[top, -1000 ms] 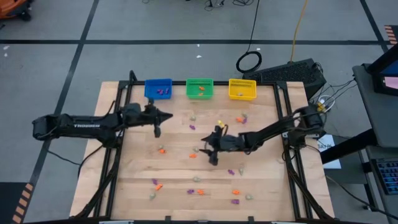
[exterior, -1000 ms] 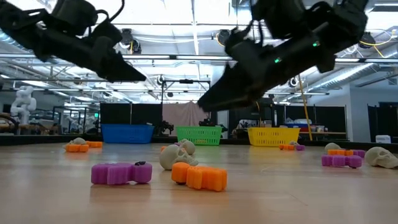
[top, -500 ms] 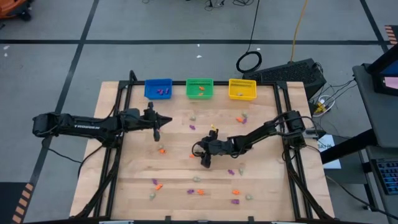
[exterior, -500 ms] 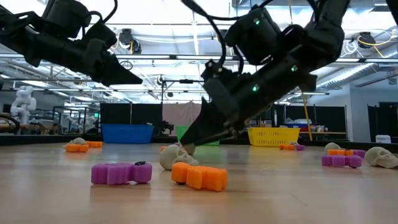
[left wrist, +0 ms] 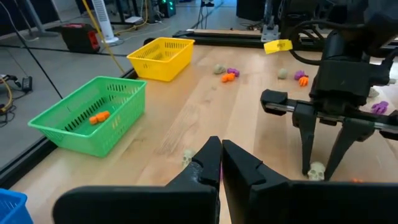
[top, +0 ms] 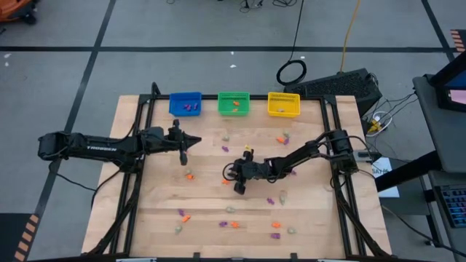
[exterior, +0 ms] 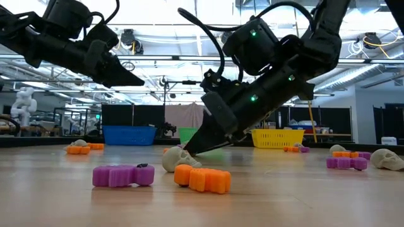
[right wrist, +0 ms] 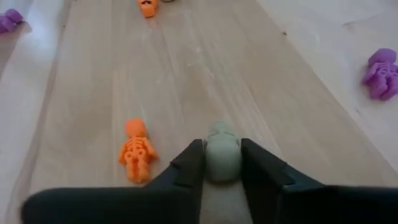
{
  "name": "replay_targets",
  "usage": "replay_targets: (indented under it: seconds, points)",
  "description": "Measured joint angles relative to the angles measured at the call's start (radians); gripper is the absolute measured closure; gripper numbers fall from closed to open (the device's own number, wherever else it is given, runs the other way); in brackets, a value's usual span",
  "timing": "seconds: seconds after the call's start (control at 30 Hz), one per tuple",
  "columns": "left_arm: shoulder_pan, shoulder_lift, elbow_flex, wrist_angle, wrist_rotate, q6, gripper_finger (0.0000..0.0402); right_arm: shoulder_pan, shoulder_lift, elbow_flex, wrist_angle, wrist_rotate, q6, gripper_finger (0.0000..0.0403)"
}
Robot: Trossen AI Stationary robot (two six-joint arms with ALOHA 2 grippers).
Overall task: Sort Halloween decoration
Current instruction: Put the grey skull toy into the yellow basket
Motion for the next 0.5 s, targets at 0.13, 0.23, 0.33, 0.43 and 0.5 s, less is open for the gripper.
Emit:
replay_targets:
  seconds: [0.13,0.23,0.33,0.43,0.5]
  points:
    - [0.000,0.000,0.000,0.000,0.000,0.000,0.0389,0.001,0.000,0.000,0.016,-0.013,-0.038,0.0363]
    - [0.000,0.000,0.000,0.000,0.000,0.000,0.0389,0.001,-0.020,-0.001,0.009,-0.028,-0.055,0.0363]
    - [0.000,0.000,0.000,0.001,0.000,0.000,0.0389,-0.009,-0.075,-0.002,-0.037,-0.043,-0.067,0.0354]
    - [0.000,0.000,0.000,0.009,0.000,0.000,0.0389,-0.032,-0.162,-0.002,-0.111,-0.040,-0.085,0.0353]
    - [0.000,0.000,0.000,0.027,0.000,-0.001,0.0389,-0.059,-0.228,-0.002,-0.183,-0.038,-0.094,0.0353]
